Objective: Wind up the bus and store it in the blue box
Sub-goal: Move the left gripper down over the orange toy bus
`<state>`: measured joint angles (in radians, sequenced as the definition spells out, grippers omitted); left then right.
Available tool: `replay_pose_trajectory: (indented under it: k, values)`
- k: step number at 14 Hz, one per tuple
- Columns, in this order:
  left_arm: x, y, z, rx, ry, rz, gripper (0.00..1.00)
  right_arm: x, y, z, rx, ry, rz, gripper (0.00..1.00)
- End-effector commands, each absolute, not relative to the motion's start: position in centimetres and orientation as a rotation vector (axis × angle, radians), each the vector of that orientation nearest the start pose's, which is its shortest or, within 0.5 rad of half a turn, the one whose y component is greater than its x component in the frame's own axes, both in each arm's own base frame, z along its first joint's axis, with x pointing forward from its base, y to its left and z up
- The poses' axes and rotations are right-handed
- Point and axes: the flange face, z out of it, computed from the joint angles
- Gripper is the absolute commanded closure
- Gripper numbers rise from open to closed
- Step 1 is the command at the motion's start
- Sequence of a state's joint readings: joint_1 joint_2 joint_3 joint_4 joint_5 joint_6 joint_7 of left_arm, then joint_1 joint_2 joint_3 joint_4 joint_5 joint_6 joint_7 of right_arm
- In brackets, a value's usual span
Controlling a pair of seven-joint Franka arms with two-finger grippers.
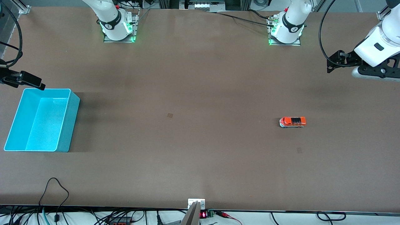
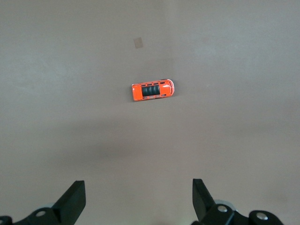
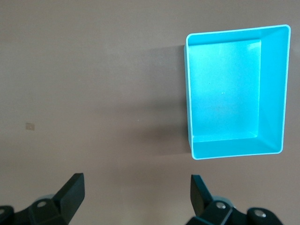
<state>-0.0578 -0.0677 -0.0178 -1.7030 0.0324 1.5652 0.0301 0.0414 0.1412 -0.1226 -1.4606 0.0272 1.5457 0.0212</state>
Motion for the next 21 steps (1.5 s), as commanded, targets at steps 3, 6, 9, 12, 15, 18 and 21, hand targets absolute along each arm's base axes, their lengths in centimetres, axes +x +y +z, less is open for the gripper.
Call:
replay_pose_trajectory:
  k: [3,6,9,12,15,18,21]
  values:
    - [53.1,-3.8,60.2,-3.113,0.172,0.136,0.00,59.1,-4.0,59.4,-3.123,0.155,0.094,0.00]
    - [52.9,-3.6,60.0,-3.111,0.160,0.169,0.00,59.1,-3.9,59.4,-3.123,0.152,0.094,0.00]
    - [52.1,-3.7,59.4,-3.102,0.165,0.286,0.00,59.4,-3.9,59.1,-3.127,0.143,0.099,0.00]
    - [50.4,-3.9,58.1,-3.077,0.185,0.529,0.00,59.6,-1.9,58.8,-3.141,0.093,0.107,0.00]
    - [51.2,-3.5,55.2,-3.052,0.380,0.676,0.00,59.9,-1.8,58.0,-3.141,0.091,0.133,0.00]
    - [53.2,-3.7,52.5,-3.042,0.637,0.637,0.00,60.3,-1.8,56.3,-3.140,0.088,0.196,0.00]
    - [56.1,-3.6,49.2,-2.989,0.981,0.540,0.00,60.6,-1.9,54.9,-3.136,0.091,0.256,0.00]
